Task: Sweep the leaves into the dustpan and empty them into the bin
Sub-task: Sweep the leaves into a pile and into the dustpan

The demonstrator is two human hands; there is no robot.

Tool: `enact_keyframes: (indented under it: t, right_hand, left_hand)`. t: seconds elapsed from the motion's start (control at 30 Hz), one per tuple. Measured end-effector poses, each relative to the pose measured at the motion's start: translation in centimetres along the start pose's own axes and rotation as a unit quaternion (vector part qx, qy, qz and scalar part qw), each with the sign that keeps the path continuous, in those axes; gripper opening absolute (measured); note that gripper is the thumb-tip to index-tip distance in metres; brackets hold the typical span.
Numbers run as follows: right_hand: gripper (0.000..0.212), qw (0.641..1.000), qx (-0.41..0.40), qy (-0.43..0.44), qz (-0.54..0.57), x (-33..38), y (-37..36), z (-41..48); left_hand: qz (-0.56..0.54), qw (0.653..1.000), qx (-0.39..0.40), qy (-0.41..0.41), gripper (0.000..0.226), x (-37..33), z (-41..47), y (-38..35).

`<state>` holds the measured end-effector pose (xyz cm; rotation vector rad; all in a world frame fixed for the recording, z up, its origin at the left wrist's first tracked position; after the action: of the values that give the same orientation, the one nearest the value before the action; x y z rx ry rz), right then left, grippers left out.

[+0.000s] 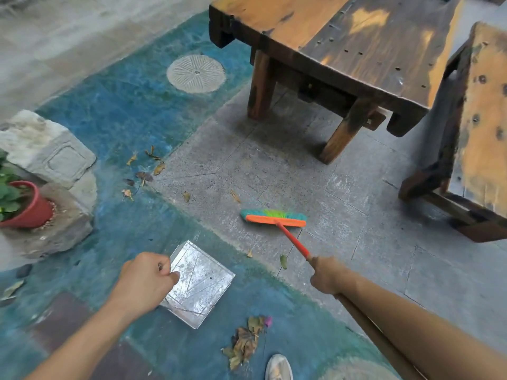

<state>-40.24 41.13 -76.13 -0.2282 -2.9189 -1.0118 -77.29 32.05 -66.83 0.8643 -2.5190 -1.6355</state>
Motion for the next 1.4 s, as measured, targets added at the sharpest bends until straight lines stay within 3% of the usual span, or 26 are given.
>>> enact_keyframes:
  t: [0.23,0.63,0.87,0.97,1.07,1.27,1.4]
  right_hand:
    - [0.069,0.996,0.086,-0.008,0.007,-3.8,-8.9,-10.0]
    - [0.071,0.997,0.071,0.03,-0.025,-3.4,-7.5,-15.4]
    - [0.067,0.989,0.104,-0.001,-0.105,-1.8,-13.9,-18.0]
    - [0.056,0.993,0.101,-0.001,-0.066,-3.3,-15.9,-20.3]
    - [0.06,0.992,0.121,-0.011,0.014,-5.4,-15.7,-22.1]
    - [0.07,0.995,0.039,-0.038,0.079,-8.0,-15.1,-21.8]
    - [0.062,0.992,0.05,-0.068,0.098,-6.8,-17.4,-20.9]
  left_hand:
    - [0.012,1.0,-0.018,-0.014,0.058,2.1,-0.5,1.9]
    - [-0.029,0.998,-0.054,0.024,0.057,6.3,-2.0,3.6]
    - [-0.025,0.996,-0.08,0.018,0.058,7.2,-3.1,4.0]
    - [-0.009,0.997,-0.071,0.009,0.057,6.9,-3.5,3.8]
    - [0.004,0.998,-0.066,-0.014,0.057,5.9,-3.5,4.0]
    - [0.025,0.998,-0.048,-0.041,0.058,4.8,-3.1,4.6]
    - [0.042,0.997,-0.045,-0.052,0.055,5.2,-3.5,5.5]
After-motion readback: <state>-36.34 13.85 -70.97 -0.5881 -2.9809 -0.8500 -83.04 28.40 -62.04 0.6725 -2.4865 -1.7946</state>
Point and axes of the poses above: each hand's wrist, its own z-axis towards the middle knuckle, its own y-axis out of the back of the hand, x = y × z, the point moved 7 cm from there along z, towards the middle knuckle, and after that the axes turned 14 degrees about z, right-handed, at the moved point
